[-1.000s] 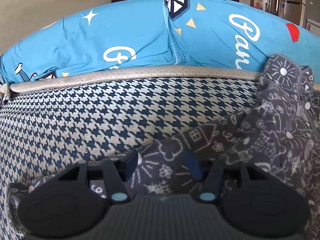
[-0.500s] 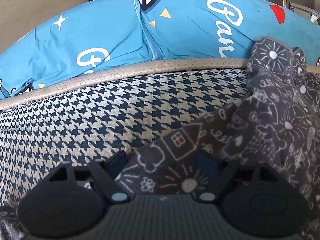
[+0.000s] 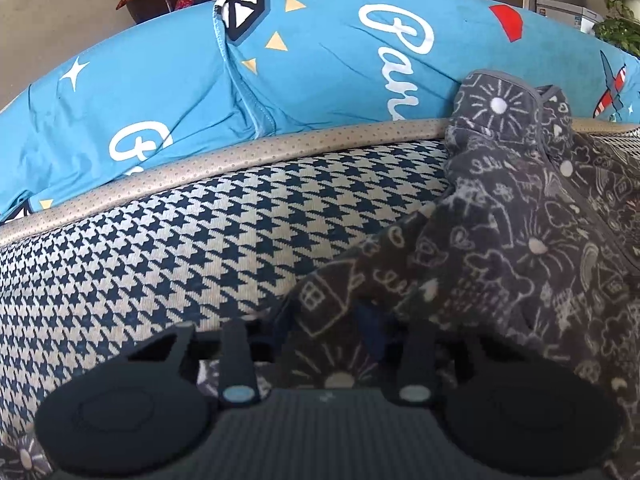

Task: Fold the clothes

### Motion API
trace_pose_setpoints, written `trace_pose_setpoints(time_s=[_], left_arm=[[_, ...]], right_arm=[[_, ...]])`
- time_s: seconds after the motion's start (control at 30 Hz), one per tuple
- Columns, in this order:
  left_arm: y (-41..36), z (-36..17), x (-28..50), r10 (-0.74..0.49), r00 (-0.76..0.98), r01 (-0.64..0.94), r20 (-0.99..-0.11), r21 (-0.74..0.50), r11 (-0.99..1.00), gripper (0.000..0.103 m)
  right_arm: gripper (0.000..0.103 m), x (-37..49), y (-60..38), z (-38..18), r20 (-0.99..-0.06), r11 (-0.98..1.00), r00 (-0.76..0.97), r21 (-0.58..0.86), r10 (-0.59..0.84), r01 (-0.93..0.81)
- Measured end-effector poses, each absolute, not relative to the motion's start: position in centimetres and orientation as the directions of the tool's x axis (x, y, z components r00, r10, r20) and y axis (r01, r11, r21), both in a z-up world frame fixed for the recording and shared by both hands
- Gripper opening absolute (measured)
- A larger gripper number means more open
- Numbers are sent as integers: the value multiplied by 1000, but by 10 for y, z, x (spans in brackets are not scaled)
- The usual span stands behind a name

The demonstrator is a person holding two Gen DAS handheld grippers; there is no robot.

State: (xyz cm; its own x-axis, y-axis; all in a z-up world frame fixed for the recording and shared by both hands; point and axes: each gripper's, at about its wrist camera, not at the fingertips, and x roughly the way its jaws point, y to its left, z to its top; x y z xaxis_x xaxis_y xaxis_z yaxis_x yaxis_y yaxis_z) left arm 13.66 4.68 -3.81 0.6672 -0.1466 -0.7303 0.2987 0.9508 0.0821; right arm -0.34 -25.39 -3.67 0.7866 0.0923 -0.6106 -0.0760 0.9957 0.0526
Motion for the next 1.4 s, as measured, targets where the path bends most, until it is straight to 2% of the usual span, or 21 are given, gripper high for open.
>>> trace_pose_setpoints(time_s=[0.07, 0.17, 0.4, 0.53, 0.57, 0.63, 0.67, 0.73, 0.83, 0.9, 0.97, 1.0, 1.2, 1.4], left_arm=[[41, -39, 136, -141, 672, 306, -727, 99, 947, 17], [34, -41, 134, -105, 691, 296, -715, 147, 944, 9], [23, -40, 133, -10, 743, 242, -669, 255, 936, 7], [35, -27, 139, 85, 780, 97, -620, 253, 963, 6], [37, -24, 141, 128, 785, 48, -606, 266, 963, 3], [39, -20, 146, 239, 789, -50, -567, 329, 943, 3], [43, -18, 148, 245, 784, -69, -570, 313, 947, 3], [56, -15, 154, 186, 758, -75, -626, 200, 977, 4], [66, -16, 156, 97, 733, -50, -673, 89, 995, 9], [66, -17, 156, 90, 730, -43, -678, 86, 995, 9], [67, -19, 156, 92, 724, -46, -684, 85, 995, 23], [67, -19, 156, 84, 720, -43, -689, 76, 996, 26], [61, -18, 153, 35, 711, 0, -702, 50, 999, 30], [52, -5, 141, -51, 732, 81, -679, 14, 997, 39]], right_arm=[[100, -3, -254, -37, -611, 996, 787, 52, 92, -76], [100, -4, -254, -36, -611, 996, 787, 52, 92, -76], [100, -4, -254, -36, -611, 996, 787, 52, 92, -76], [100, -4, -255, -36, -610, 996, 787, 53, 93, -77], [100, -4, -256, -36, -610, 996, 787, 54, 94, -77], [100, -4, -256, -36, -609, 996, 787, 54, 95, -78], [100, -4, -256, -36, -609, 995, 787, 54, 95, -78], [100, -4, -257, -36, -609, 995, 787, 54, 95, -79], [100, -4, -257, -35, -610, 996, 787, 52, 94, -79], [100, -4, -256, -35, -611, 996, 786, 51, 94, -79], [100, -3, -256, -35, -611, 996, 786, 49, 93, -79], [100, -3, -256, -35, -612, 996, 786, 49, 92, -79], [101, -3, -256, -35, -613, 996, 785, 47, 92, -81], [102, -3, -257, -36, -611, 995, 786, 51, 97, -83]])
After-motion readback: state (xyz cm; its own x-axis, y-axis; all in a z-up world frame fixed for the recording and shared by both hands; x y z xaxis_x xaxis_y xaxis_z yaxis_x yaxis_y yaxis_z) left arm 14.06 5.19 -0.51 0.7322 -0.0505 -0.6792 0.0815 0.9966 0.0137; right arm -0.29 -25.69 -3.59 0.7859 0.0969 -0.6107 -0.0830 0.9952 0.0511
